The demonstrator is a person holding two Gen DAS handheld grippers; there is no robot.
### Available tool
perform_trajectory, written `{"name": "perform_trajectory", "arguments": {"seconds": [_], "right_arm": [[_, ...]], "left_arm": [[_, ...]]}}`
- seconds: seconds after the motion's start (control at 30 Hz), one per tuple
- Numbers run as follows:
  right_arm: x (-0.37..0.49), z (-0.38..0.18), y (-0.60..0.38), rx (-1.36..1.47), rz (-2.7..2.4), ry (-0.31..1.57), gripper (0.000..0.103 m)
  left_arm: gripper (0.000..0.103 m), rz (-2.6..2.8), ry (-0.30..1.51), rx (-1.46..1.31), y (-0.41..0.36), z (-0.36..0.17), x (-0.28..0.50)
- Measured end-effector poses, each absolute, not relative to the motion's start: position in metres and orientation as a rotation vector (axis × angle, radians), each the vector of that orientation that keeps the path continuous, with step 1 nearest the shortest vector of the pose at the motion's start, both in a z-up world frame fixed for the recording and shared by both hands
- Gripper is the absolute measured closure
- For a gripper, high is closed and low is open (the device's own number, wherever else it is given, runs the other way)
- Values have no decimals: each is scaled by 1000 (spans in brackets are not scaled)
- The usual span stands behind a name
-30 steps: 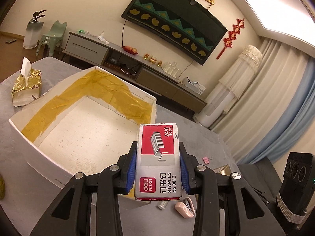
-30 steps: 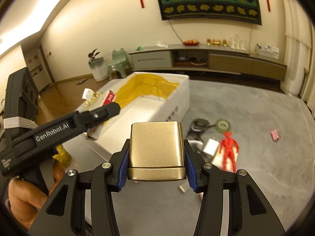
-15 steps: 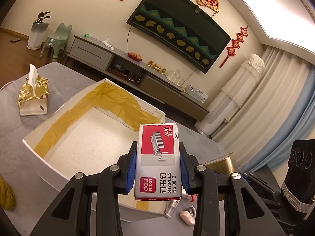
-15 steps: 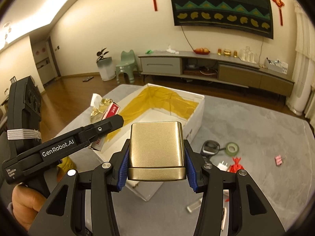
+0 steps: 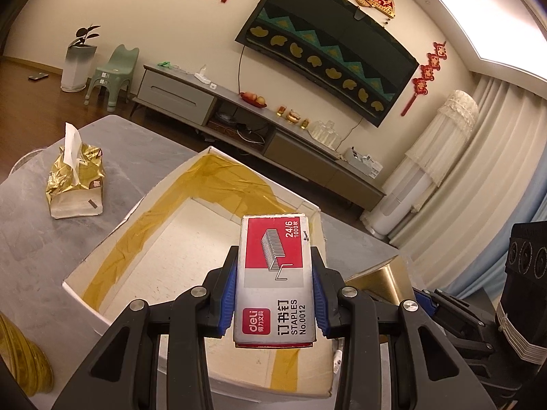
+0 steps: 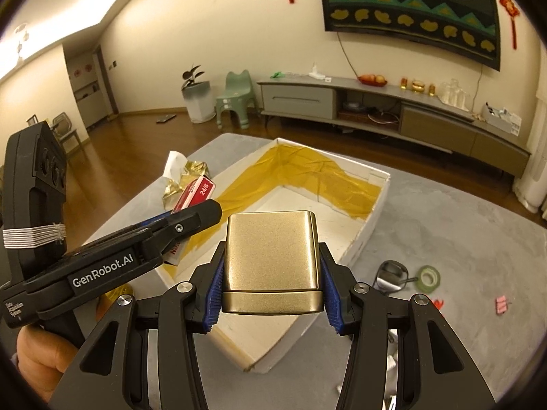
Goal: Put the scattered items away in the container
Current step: 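Carry the gold box and staples box over the white cardboard box with both tools, then open both tools to drop the gold box and staples box inside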
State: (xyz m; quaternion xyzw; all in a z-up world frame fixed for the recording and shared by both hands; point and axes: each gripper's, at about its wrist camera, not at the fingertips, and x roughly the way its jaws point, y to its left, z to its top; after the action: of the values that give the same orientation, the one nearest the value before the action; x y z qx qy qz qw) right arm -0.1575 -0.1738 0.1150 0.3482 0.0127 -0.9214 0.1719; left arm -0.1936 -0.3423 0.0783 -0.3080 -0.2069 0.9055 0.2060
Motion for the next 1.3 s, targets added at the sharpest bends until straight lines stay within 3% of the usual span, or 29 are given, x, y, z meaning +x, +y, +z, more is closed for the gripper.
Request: {"name": "perform_trajectory", "arguments": {"seconds": [0.9, 1.07, 1.3], "right_arm": [[-256, 89, -178, 1120, -2586, 132, 50], [-258, 88, -171, 1114, -2563, 108, 50], [-237, 99, -157, 1049, -2552, 16, 48]], "left_arm": [[64, 2597, -569, -981, -347, 65, -254], [50, 2615, -622, -1022, -356, 57, -259], [49, 2646, -698, -996, -372, 58, -256]]}}
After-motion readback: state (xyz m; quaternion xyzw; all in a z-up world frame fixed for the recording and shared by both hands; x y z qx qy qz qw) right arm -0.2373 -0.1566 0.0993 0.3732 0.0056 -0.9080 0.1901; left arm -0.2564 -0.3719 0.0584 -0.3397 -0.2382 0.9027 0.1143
